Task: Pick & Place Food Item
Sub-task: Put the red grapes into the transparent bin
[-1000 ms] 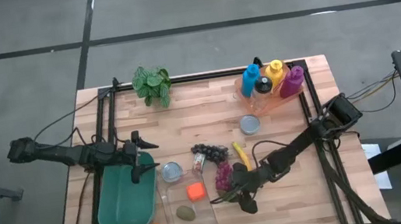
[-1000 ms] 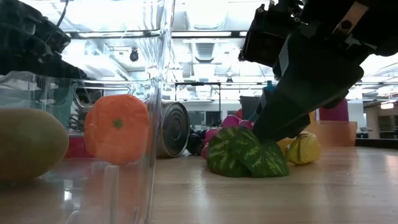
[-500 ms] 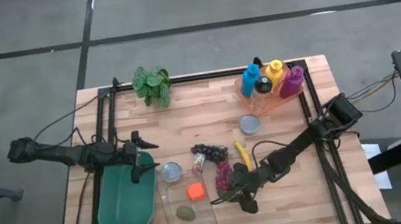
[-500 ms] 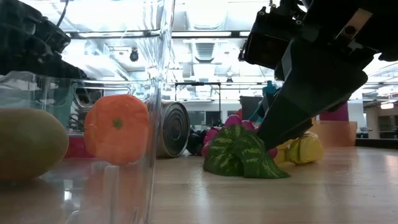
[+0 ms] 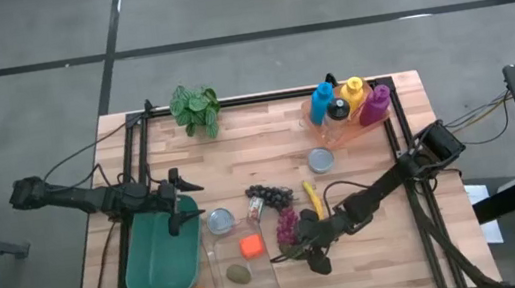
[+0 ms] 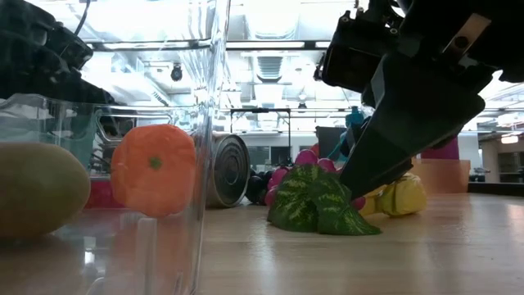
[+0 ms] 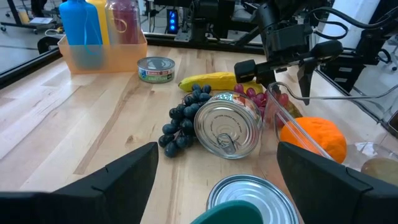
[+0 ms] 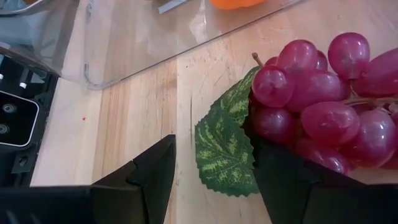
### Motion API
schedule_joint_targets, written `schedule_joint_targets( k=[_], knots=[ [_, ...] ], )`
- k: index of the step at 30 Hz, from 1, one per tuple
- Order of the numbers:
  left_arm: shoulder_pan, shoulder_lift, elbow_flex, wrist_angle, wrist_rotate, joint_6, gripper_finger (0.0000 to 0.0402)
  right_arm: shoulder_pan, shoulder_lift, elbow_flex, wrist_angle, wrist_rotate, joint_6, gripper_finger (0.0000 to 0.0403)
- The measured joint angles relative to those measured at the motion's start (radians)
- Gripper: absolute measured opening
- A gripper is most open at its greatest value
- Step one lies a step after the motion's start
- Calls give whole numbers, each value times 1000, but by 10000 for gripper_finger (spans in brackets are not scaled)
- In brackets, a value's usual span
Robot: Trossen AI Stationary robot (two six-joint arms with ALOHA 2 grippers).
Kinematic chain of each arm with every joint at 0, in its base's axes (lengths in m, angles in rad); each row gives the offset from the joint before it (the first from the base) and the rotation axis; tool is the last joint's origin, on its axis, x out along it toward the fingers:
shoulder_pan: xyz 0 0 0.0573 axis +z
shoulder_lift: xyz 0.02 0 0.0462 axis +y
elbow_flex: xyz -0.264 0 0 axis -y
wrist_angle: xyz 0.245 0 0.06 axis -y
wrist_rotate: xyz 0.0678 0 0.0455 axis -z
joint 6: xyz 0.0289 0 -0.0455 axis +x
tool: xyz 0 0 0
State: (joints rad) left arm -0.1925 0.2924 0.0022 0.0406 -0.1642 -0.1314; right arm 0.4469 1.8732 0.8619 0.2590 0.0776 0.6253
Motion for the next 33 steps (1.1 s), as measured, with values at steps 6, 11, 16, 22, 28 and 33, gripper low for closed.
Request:
schedule_joint_targets(
  k=[6, 11, 16, 22, 28, 33],
  knots=[
    [0, 0, 0, 0, 0, 0, 336, 0, 1, 0, -1, 2, 0, 139],
    [0, 0, 0, 0, 0, 0, 336, -1, 2, -1, -2, 4, -3, 85],
    [0, 0, 0, 0, 0, 0, 336, -1, 2, -2, -2, 3, -4, 38],
    [0, 0, 0, 0, 0, 0, 336, -1, 3, -2, -3, 3, -4, 10],
    [0, 0, 0, 0, 0, 0, 336, -1, 3, -2, -2, 3, -4, 8],
    [0, 0, 0, 0, 0, 0, 336, -1, 3, -2, 6, 3, -5, 8]
  ],
)
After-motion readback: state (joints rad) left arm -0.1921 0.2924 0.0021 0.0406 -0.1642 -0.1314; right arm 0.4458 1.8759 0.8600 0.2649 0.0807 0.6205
